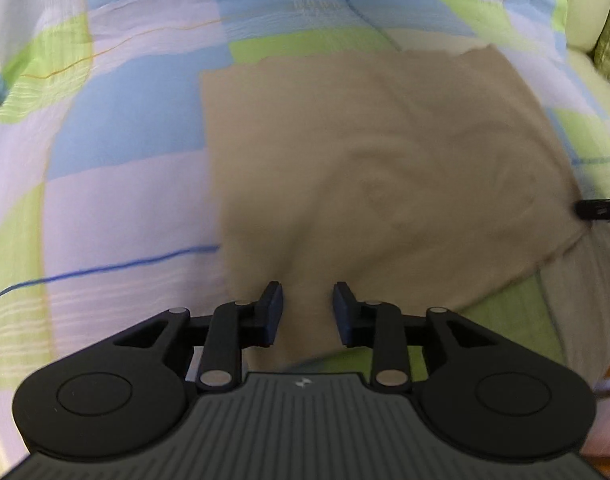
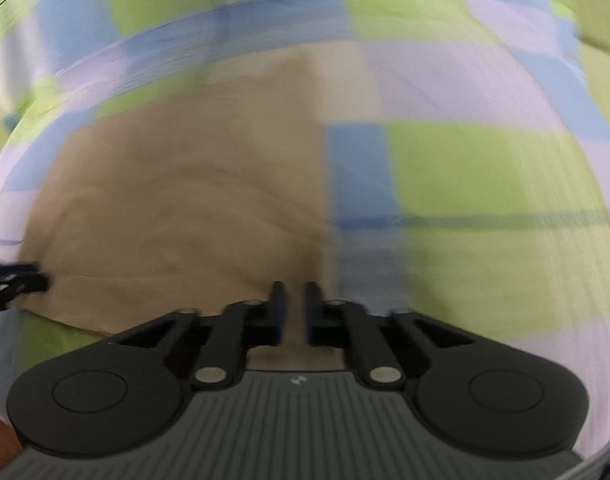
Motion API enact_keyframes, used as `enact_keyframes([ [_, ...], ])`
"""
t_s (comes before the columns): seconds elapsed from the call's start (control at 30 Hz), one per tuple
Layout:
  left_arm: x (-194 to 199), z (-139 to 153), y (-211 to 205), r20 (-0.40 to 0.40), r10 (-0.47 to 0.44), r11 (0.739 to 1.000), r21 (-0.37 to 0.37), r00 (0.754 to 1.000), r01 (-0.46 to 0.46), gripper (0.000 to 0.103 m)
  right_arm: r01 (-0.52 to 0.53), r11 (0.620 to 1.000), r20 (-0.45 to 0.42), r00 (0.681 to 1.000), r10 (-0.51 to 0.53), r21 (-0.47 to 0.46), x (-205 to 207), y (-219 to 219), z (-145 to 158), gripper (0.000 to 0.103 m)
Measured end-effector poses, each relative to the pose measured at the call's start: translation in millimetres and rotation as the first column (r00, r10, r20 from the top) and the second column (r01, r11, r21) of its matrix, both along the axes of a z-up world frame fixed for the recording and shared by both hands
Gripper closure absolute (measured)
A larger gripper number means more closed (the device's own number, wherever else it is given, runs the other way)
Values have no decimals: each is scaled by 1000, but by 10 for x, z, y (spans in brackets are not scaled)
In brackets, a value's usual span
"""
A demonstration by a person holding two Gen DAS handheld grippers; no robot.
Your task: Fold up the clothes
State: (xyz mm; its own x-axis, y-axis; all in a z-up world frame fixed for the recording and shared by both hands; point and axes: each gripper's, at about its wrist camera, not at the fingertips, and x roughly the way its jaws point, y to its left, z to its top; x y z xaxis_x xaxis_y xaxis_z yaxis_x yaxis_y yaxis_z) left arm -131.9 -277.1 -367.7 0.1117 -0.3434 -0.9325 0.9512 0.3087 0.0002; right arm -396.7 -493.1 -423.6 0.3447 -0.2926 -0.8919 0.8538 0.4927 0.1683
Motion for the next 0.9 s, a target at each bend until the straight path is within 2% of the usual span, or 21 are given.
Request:
enact_keyframes([
  [0.07, -52, 71, -9, 21, 13, 999, 45, 1000, -14, 76, 65, 997, -41, 997, -63, 37, -233, 26, 42, 103],
  [0.1, -100, 109, -34, 15, 8, 999, 47, 1000, -8, 76, 72, 996, -35, 997, -70, 47, -283, 14, 78, 100],
  [0.2, -471, 282, -295, -26, -67, 998, -1, 997, 67, 74, 75, 994, 47, 996, -79, 75, -417, -116, 271, 96],
  [0.27, -891, 335, -607, -26, -168, 985, -46, 985, 167, 74, 40, 993, 132, 990, -54, 108, -347, -356, 346, 81],
  [0.3, -1068, 332, -744, -30, -194, 979, -65, 981, 191, 74, 15, 992, 172, 984, -37, 124, -287, -500, 359, 78],
  [0.4, -1538, 281, -1154, -81, -226, 969, -120, 971, 215, 73, -87, 982, 263, 964, 42, 165, -15, -1038, 351, 78],
  [0.5, -1886, 108, -1500, -90, -179, 977, -138, 980, 165, 72, -202, 964, 285, 947, 148, 171, 235, -1489, 337, 77],
  [0.53, -1949, 34, -1556, -81, -147, 983, -123, 986, 136, 72, -262, 952, 292, 933, 209, 158, 326, -1607, 348, 78],
  [0.57, -1996, -38, -1602, -69, -120, 988, -109, 990, 112, 72, -338, 930, 313, 907, 282, 141, 416, -1677, 360, 85],
  [0.63, -2068, -81, -1594, -47, -104, 990, -103, 993, 99, 71, -461, 878, 352, 848, 396, 124, 557, -1769, 388, 93],
  [0.67, -2111, -73, -1579, -28, -105, 990, -103, 994, 101, 71, -506, 853, 361, 825, 434, 130, 621, -1800, 370, 94],
  [0.7, -2145, -64, -1563, -14, -108, 989, -101, 994, 106, 71, -567, 811, 353, 794, 494, 142, 745, -1810, 298, 95],
  [0.73, -2153, -62, -1555, -8, -116, 989, -98, 993, 114, 70, -612, 779, 306, 774, 554, 138, 862, -1826, 191, 97],
  [0.77, -2140, -67, -1561, -7, -123, 988, -94, 992, 122, 70, -624, 775, 238, 771, 590, 98, 922, -1876, 97, 103],
  [0.8, -2124, -69, -1566, -8, -128, 988, -91, 992, 126, 69, -626, 777, 197, 772, 604, 69, 966, -1946, 19, 103],
  [0.87, -2107, -60, -1572, -12, -128, 988, -86, 992, 127, 69, -554, 830, 248, 816, 523, 72, 1005, -2173, -59, 103],
  [0.9, -2110, -37, -1585, -9, -131, 988, -77, 991, 130, 69, -543, 837, 251, 821, 512, 66, 1021, -2221, -63, 103],
])
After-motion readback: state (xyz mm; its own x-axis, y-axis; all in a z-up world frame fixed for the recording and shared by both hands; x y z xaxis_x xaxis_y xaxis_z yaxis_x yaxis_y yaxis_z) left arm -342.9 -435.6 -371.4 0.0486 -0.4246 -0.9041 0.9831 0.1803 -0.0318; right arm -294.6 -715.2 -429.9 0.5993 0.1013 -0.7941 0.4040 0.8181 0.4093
